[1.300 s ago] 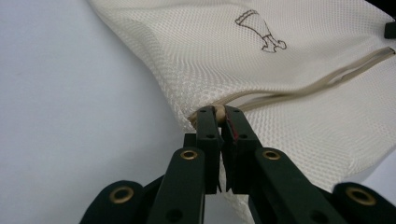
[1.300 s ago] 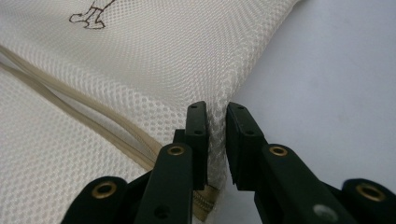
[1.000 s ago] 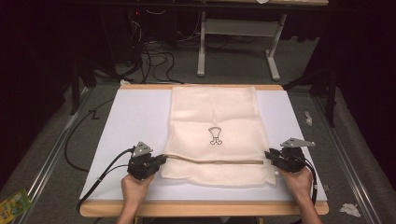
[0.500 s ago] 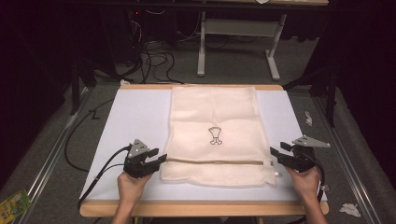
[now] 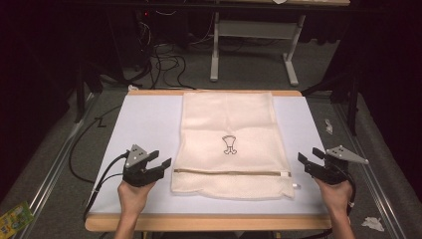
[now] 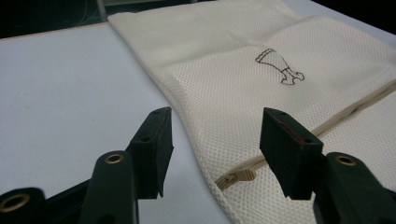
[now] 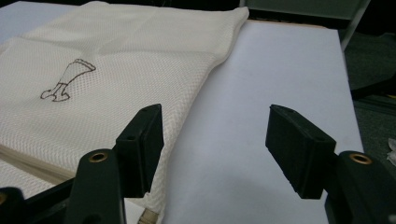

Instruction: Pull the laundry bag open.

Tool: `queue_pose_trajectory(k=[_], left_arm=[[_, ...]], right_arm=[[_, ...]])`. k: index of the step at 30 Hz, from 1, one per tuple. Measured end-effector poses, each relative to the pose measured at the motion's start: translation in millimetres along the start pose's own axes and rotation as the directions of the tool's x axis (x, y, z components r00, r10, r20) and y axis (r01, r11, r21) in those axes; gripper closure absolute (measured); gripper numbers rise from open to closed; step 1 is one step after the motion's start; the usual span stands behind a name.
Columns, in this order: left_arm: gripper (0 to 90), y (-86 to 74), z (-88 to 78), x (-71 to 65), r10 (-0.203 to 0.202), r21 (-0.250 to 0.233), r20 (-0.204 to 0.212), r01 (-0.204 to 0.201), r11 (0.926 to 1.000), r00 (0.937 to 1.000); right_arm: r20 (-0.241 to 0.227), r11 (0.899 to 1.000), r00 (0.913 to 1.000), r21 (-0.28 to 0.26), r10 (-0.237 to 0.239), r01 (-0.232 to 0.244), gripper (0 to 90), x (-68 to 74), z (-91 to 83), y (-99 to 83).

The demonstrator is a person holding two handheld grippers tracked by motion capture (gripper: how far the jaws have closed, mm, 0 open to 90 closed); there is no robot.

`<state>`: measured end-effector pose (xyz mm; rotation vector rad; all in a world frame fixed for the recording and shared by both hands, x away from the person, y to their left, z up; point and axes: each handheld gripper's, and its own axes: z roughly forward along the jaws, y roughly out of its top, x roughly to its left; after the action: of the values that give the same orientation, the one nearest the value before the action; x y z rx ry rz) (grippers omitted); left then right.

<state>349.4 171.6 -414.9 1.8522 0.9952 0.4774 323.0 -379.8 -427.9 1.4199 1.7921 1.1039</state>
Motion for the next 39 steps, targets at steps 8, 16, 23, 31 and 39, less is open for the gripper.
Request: queue_pose_trajectory(k=[8,16,23,31,39], left_arm=[[40.7,2.1,-12.3,8.8,-0.029,-0.042,-0.045,0.027,0.9987,0.9986],[37.9,0.9,-20.4,21.6,-0.079,-0.081,-0.076,0.073,0.994,0.994],[36.3,-3.9,-26.5,32.3,-0.115,-0.109,-0.097,0.104,0.9886,0.9887],[36.2,-10.8,-32.4,47.4,-0.163,-0.131,-0.129,0.146,0.9805,0.9782],[37.2,-16.9,-33.3,56.9,-0.183,-0.125,-0.155,0.165,0.9783,0.9708]], right_arm=[[0.012,0.999,0.9996,-0.032,0.026,-0.025,31.5,-11.2,-10.5,2.7],[-0.018,0.994,0.9959,-0.065,0.089,-0.09,28.3,-26.3,-21.5,0.9],[-0.017,0.99,0.9927,-0.074,0.12,-0.121,27.1,-36.0,-25.2,-2.1],[-0.022,0.985,0.9864,-0.053,0.163,-0.164,32.7,-44.4,-17.5,-10.2],[-0.033,0.98,0.982,-0.059,0.186,-0.188,38.8,-52.3,-18.0,-15.2]])
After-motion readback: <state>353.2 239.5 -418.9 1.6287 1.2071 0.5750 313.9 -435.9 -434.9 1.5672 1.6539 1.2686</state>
